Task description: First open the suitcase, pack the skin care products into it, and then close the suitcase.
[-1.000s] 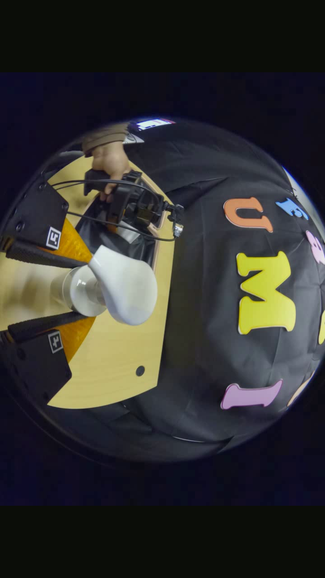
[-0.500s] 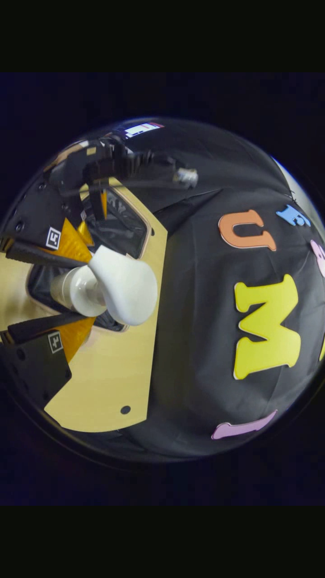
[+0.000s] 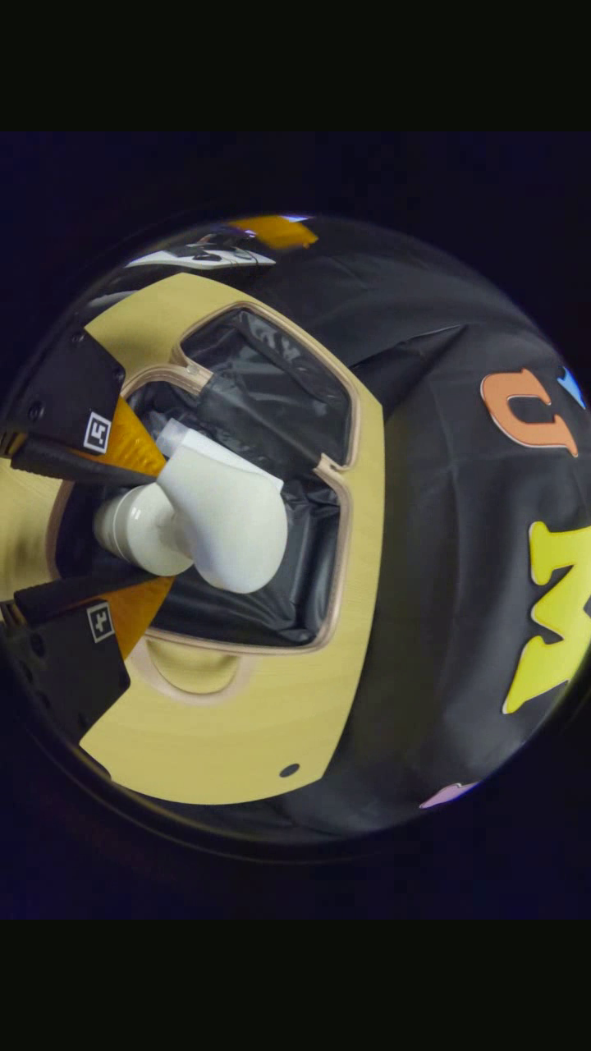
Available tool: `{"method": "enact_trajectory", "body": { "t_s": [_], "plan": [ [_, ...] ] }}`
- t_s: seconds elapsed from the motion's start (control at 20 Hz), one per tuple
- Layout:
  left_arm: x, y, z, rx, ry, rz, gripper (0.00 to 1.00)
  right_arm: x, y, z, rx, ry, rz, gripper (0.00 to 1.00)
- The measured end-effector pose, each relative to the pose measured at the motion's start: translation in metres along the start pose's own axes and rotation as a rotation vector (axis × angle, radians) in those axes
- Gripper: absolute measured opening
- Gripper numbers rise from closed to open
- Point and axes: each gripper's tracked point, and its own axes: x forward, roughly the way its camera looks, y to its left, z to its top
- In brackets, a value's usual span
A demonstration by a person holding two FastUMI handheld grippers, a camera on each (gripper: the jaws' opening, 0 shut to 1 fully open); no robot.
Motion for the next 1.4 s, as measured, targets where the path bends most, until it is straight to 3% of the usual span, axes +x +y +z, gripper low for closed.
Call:
{"method": "enact_trajectory", "body": {
  "t_s": [0.25, 0.45, 0.7, 1.1, 1.25, 1.4],
  "plan": [
    [-0.034, 0.013, 0.018, 0.014, -0.071, 0.008, 0.98, 0.016, 0.001, 0.012, 0.099, 0.029, -0.010, 0.48],
    [-0.034, 0.024, 0.024, 0.026, -0.081, 0.024, 0.98, 0.039, -0.005, 0.025, 0.196, 0.047, -0.047, 0.48],
    [-0.050, 0.066, 0.019, 0.015, -0.062, 0.079, 0.98, 0.069, -0.013, 0.015, 0.219, 0.114, -0.108, 0.48],
    [-0.056, 0.128, 0.011, -0.050, -0.037, 0.168, 0.98, 0.076, -0.008, 0.012, 0.219, 0.125, -0.119, 0.52],
    [-0.043, 0.151, 0.008, -0.105, -0.034, 0.168, 0.98, 0.056, 0.005, 0.025, 0.183, 0.071, -0.066, 0.60],
    [-0.007, 0.184, 0.002, -0.213, -0.012, 0.150, 0.98, 0.014, 0.014, 0.037, 0.123, -0.011, -0.020, 0.79]
  ]
}}
